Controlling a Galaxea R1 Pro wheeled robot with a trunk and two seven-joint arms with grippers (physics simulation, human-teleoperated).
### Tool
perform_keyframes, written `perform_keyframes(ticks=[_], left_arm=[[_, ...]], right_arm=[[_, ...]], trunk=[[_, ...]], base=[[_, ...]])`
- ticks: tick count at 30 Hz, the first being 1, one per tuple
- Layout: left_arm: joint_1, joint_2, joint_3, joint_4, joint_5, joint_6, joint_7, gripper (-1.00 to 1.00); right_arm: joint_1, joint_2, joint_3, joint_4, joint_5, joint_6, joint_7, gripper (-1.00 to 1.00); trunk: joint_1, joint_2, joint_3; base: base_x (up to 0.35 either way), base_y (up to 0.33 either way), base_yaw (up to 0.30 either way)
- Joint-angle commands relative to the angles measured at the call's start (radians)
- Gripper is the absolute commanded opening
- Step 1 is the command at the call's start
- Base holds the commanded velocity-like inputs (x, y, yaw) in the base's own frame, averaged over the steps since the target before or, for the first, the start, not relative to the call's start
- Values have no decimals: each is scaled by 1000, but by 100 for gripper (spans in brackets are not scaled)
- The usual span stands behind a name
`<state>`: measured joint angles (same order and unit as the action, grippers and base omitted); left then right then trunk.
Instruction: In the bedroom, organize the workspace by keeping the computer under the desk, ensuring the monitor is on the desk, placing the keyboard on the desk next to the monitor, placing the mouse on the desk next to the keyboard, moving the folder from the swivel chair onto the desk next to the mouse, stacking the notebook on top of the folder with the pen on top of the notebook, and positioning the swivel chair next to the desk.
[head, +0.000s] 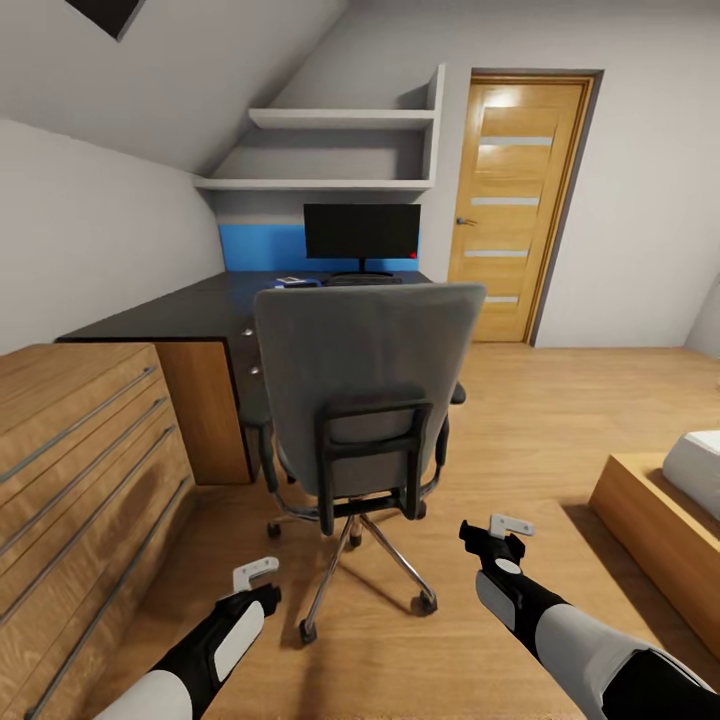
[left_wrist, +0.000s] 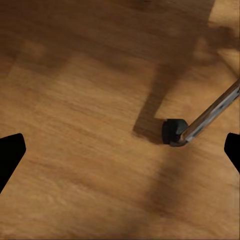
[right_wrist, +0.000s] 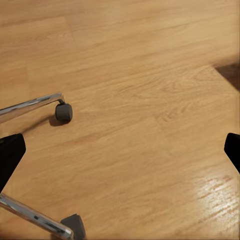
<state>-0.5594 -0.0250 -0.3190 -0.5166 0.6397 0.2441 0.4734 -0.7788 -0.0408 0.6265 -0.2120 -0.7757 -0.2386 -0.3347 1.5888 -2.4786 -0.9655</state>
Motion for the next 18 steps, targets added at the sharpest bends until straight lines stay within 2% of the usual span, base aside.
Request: perform_keyframes(ticks=[1, 3, 5, 9, 18], left_arm=[[-1, 2, -6, -2, 7, -8, 8, 100], [-1, 5, -6, -2, 8, -53, 7, 100], [-1, 9, -6, -2, 8, -138, 5, 100], [-1, 13, -6, -3, 8, -222, 4, 100], [-1, 33, -6, -21, 10, -267, 1, 100]], right_arm=[[0, -1, 9, -1, -10, -3, -4, 100], [0, -1, 9, -1, -10, -3, -4, 100], [0, -1, 9, 0, -10, -4, -4, 100], [0, -1, 9, 0, -9, -7, -4, 100], [0, -1, 9, 0, -8, -8, -2, 100]], trunk=[[0, 0, -1], [0, 0, -1], [0, 0, -1], [0, 0, -1], [0, 0, -1]], base=[[-56, 0, 0], [-32, 0, 0], [-15, 0, 0], [-7, 0, 0], [-1, 0, 0]])
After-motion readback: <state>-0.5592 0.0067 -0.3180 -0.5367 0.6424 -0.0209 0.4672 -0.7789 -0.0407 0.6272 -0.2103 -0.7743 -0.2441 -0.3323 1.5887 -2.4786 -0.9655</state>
